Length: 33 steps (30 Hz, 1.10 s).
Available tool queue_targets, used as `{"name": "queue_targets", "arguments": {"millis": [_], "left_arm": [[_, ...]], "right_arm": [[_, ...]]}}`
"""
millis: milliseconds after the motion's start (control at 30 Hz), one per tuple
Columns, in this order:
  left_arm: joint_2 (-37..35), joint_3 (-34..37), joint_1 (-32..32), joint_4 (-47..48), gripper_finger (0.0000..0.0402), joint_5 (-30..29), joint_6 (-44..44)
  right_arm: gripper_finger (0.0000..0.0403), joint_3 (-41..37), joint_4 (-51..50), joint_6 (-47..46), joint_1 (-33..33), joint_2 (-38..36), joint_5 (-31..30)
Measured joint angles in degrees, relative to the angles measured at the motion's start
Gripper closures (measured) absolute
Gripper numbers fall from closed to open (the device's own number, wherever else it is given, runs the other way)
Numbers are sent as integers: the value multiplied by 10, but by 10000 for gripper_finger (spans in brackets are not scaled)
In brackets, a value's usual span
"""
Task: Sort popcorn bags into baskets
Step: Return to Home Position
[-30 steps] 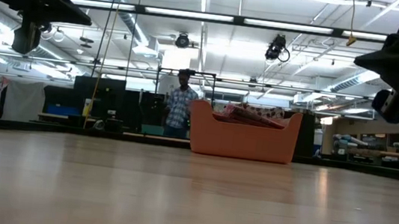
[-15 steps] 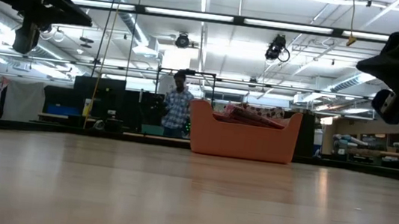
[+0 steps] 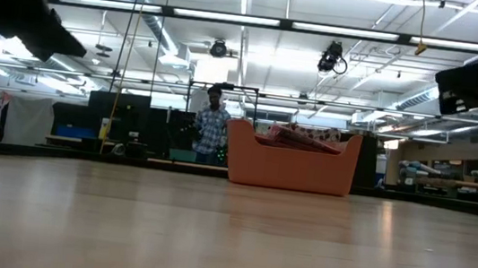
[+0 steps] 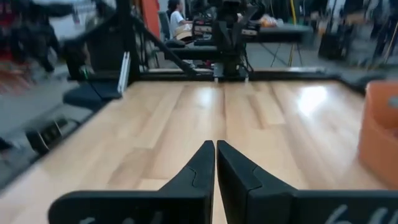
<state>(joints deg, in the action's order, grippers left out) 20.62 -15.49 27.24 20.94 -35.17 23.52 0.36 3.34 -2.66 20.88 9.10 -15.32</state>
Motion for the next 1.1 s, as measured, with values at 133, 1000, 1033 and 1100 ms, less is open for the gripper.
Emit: {"name": "queue_targets", "arguments": {"millis": [133, 1000, 1033, 1100], "left_arm": [[0, 0, 0, 6, 366, 5, -86], [0, 0, 0, 3, 365, 5, -107], [0, 0, 0, 3, 365, 5, -107], [0, 0, 0, 3, 365, 5, -107]], "right_arm": [[381, 0, 0, 44, 0, 0, 0], [379, 0, 0, 39, 0, 0, 0], [378, 0, 0, 39, 0, 0, 0], [378, 0, 0, 39, 0, 0, 0]]}}
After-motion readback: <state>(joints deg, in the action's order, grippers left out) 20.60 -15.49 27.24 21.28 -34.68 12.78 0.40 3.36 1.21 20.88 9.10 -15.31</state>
